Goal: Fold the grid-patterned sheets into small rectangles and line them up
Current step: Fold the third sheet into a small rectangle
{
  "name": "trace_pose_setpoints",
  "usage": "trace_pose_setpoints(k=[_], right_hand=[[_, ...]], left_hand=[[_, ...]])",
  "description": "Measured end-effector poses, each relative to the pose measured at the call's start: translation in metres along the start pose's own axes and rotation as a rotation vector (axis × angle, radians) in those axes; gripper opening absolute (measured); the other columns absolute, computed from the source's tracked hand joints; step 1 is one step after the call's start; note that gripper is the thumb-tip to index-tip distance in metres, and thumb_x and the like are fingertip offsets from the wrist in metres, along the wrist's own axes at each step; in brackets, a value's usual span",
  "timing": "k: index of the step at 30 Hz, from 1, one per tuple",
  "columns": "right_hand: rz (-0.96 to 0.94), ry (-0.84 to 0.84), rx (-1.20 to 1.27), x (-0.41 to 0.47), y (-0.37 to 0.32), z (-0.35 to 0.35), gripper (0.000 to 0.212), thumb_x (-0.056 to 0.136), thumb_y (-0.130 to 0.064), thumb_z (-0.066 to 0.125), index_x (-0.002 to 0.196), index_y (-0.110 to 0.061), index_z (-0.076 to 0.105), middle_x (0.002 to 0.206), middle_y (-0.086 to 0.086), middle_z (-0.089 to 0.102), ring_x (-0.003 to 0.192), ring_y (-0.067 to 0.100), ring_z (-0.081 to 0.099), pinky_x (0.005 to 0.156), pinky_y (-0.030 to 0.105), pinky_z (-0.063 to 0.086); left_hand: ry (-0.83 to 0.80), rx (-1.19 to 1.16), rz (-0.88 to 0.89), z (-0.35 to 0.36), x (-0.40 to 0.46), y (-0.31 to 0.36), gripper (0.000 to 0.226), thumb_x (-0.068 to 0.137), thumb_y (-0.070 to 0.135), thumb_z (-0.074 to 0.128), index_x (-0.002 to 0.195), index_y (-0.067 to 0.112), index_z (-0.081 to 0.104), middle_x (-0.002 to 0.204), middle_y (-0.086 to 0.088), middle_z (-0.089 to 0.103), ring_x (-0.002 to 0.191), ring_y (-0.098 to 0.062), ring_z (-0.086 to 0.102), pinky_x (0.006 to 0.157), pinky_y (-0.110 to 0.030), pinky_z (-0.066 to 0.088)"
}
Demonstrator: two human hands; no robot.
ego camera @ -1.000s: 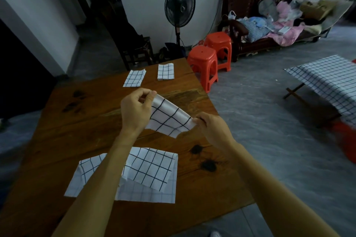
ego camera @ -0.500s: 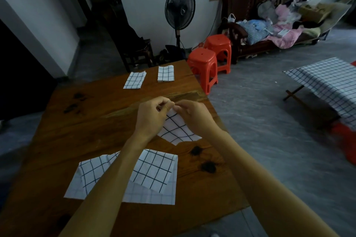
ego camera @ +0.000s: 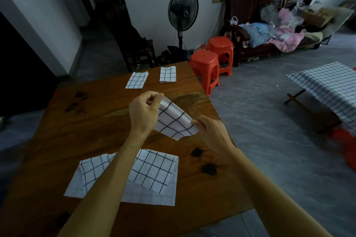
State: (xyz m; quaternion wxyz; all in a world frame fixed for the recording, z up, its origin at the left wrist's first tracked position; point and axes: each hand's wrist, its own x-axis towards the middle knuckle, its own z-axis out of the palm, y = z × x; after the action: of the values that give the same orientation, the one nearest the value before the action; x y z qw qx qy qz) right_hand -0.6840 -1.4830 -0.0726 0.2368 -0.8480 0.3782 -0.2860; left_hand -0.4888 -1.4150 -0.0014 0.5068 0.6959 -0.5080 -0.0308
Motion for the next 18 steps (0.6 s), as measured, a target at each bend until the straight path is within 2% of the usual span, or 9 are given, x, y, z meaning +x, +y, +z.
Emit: trace_pose_setpoints(k=[2,5,6,9,12,13,15,16,18], right_hand=[[0.042,-0.058,-0.062,-0.003,0.008,-0.003,0.021,0.100,-0.031,0.048,0.083,-0.025,0.058,0.063,-0.012,0.053,0.054,0.007,0.051,0.052,0.027,0.039],[0.182,-0.250,-0.095,-0.012,0.027,-0.007,0.022,0.101,-0.029,0.044,0.082,-0.032,0.055,0.076,-0.012,0.062,0.068,0.004,0.057,0.064,0.027,0.044],[0.218,-0.256,-0.083,-0.016,0.033,-0.009,0.021,0.101,-0.029,0.043,0.083,-0.034,0.054,0.078,-0.013,0.063,0.071,0.002,0.057,0.066,0.025,0.043],[0.216,-0.114,-0.028,-0.011,0.023,-0.014,0.016,0.101,-0.030,0.044,0.095,-0.030,0.059,0.084,-0.012,0.065,0.070,0.001,0.058,0.063,0.022,0.042],[0.056,-0.072,0.034,0.014,-0.017,-0.013,0.028,0.100,-0.030,0.047,0.124,-0.018,0.058,0.107,-0.008,0.064,0.092,0.005,0.059,0.075,0.020,0.043],[-0.011,-0.084,0.044,0.021,-0.030,-0.011,0.028,0.100,-0.029,0.047,0.123,-0.016,0.059,0.106,-0.007,0.063,0.092,0.005,0.056,0.075,0.020,0.040],[-0.111,-0.078,0.062,0.030,-0.044,-0.006,0.021,0.100,-0.026,0.048,0.099,-0.013,0.064,0.085,-0.002,0.062,0.073,0.009,0.053,0.063,0.023,0.035],[-0.123,-0.063,0.071,0.031,-0.045,-0.004,0.023,0.101,-0.025,0.048,0.085,-0.012,0.061,0.072,-0.001,0.057,0.062,0.013,0.049,0.056,0.027,0.032],[-0.109,-0.044,0.068,0.028,-0.040,-0.002,0.029,0.101,-0.027,0.046,0.076,-0.015,0.055,0.061,-0.002,0.051,0.053,0.015,0.046,0.050,0.030,0.033]], left_hand=[[0.022,0.000,-0.015,-0.002,0.000,-0.002,0.018,0.094,0.026,0.058,0.091,0.011,0.068,0.076,0.009,0.062,0.067,-0.002,0.056,0.059,-0.009,0.044],[0.095,0.005,0.000,-0.013,0.002,-0.002,0.017,0.095,0.026,0.056,0.095,0.013,0.066,0.077,0.011,0.060,0.069,-0.001,0.055,0.060,-0.008,0.044],[0.093,0.021,0.021,-0.017,0.003,-0.002,0.018,0.095,0.026,0.056,0.096,0.012,0.067,0.078,0.010,0.061,0.069,0.000,0.055,0.060,-0.007,0.043],[-0.005,0.074,0.084,-0.015,0.001,0.000,0.015,0.093,0.025,0.058,0.095,0.014,0.068,0.083,0.011,0.063,0.073,0.002,0.057,0.061,-0.006,0.042],[-0.113,0.082,0.096,0.004,-0.011,0.003,0.014,0.093,0.026,0.059,0.093,0.016,0.069,0.081,0.016,0.061,0.073,0.004,0.056,0.061,-0.008,0.041],[-0.144,0.081,0.100,0.010,-0.015,0.005,0.014,0.093,0.026,0.059,0.092,0.017,0.069,0.081,0.016,0.060,0.074,0.005,0.056,0.062,-0.009,0.042],[-0.187,0.052,0.108,0.016,-0.019,0.010,0.012,0.093,0.025,0.059,0.091,0.018,0.068,0.079,0.017,0.060,0.075,0.004,0.058,0.062,-0.008,0.043],[-0.189,0.028,0.111,0.016,-0.019,0.012,0.012,0.093,0.025,0.059,0.090,0.018,0.068,0.078,0.019,0.060,0.077,0.004,0.059,0.063,-0.007,0.043],[-0.152,0.001,0.104,0.012,-0.017,0.014,0.010,0.092,0.025,0.060,0.089,0.020,0.068,0.077,0.021,0.060,0.077,0.003,0.059,0.063,-0.007,0.044]])
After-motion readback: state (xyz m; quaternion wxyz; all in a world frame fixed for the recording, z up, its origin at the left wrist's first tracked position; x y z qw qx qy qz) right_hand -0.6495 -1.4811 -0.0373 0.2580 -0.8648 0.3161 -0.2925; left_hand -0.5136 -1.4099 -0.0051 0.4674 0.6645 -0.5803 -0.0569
